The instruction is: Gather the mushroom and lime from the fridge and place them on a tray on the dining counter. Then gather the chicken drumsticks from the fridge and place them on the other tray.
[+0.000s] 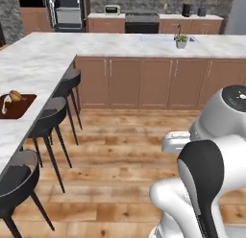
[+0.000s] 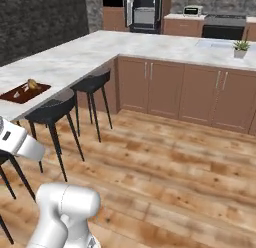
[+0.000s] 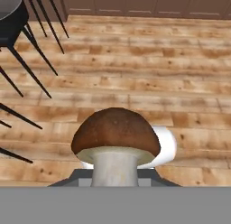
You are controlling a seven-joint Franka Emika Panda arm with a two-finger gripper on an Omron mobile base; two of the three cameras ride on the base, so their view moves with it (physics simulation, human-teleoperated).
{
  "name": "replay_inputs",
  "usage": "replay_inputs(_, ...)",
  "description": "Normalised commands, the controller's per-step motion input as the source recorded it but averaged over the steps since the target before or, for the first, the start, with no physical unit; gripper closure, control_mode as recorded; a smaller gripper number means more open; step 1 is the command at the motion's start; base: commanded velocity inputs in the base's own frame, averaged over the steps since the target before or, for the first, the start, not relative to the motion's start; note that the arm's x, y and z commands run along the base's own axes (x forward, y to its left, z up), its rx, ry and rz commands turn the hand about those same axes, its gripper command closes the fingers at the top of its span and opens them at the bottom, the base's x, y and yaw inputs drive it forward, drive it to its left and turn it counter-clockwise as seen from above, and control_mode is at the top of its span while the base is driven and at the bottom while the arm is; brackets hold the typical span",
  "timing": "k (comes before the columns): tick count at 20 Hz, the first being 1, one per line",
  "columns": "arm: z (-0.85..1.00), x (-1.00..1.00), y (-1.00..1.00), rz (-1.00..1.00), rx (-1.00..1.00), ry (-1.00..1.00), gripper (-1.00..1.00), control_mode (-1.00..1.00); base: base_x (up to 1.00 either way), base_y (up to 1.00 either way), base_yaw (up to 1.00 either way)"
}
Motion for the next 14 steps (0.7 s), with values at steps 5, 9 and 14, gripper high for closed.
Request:
replay_inputs(5, 0.0, 0.0, 0.0, 0.0, 0.0, 0.0, 1.0, 1.0, 0.54, -0.03, 0.55)
replay_inputs(9, 0.0, 0.0, 0.0, 0.0, 0.0, 0.0, 1.0, 1.0, 0.26, -0.07, 0.58)
replay_inputs(14, 0.0, 0.0, 0.0, 0.0, 0.0, 0.0, 1.0, 1.0, 0.25, -0.04, 0.6)
